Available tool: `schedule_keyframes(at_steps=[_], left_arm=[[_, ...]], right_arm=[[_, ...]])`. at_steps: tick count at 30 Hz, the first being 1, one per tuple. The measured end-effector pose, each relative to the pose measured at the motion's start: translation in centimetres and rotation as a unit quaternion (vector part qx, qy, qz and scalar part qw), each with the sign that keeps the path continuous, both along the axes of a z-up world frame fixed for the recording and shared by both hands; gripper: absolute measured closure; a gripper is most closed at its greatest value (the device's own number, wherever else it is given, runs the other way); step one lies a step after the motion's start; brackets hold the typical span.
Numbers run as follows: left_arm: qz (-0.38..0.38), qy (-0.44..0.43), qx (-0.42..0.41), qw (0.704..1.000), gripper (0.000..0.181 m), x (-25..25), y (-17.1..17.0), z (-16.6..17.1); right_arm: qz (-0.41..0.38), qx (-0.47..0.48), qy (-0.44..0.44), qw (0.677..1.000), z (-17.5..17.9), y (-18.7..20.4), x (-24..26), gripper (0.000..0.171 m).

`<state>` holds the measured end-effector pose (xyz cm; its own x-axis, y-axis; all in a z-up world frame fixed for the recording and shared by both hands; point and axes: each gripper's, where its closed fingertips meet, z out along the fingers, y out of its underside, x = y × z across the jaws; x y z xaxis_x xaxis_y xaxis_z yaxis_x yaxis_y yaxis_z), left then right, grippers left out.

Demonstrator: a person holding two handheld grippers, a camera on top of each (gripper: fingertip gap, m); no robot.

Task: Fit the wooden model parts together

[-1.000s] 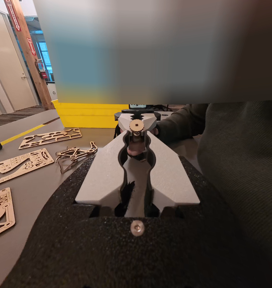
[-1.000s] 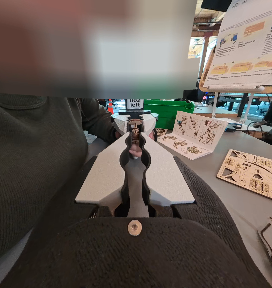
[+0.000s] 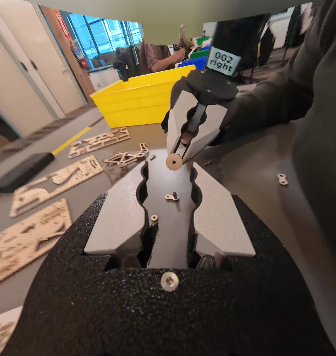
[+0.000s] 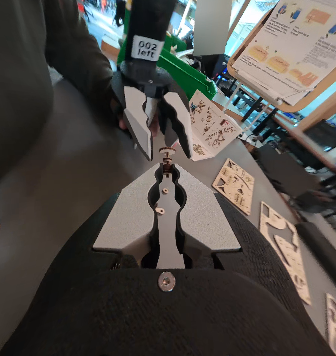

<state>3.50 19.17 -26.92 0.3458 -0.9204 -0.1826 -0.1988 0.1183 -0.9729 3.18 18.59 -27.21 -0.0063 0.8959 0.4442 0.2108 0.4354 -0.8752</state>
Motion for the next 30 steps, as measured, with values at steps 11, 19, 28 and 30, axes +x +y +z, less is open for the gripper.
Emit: schedule_keyframes(at_steps=[11, 19, 28, 30], left_arm=[[-0.009, -0.018, -0.006, 1.000, 0.147, -0.2, -0.2, 0.3], [-0.006, -0.017, -0.007, 1.000, 0.147, -0.2, -0.1, 0.2], [-0.003, -0.037, -0.026, 0.999, 0.149, -0.6, 0.2, 0.6], [-0.003, -0.038, -0.029, 0.999, 0.150, -0.6, 0.3, 0.6]], right_arm=[[-0.054, 0.106, 0.044, 0.992, 0.0, 1.7, 0.6, 0.165], [-0.052, 0.122, 0.054, 0.990, 0.1, 1.6, 0.6, 0.165], [-0.040, 0.121, 0.042, 0.991, -0.4, 1.4, 0.4, 0.164], [-0.039, 0.124, 0.039, 0.991, -0.5, 1.3, 0.4, 0.164]])
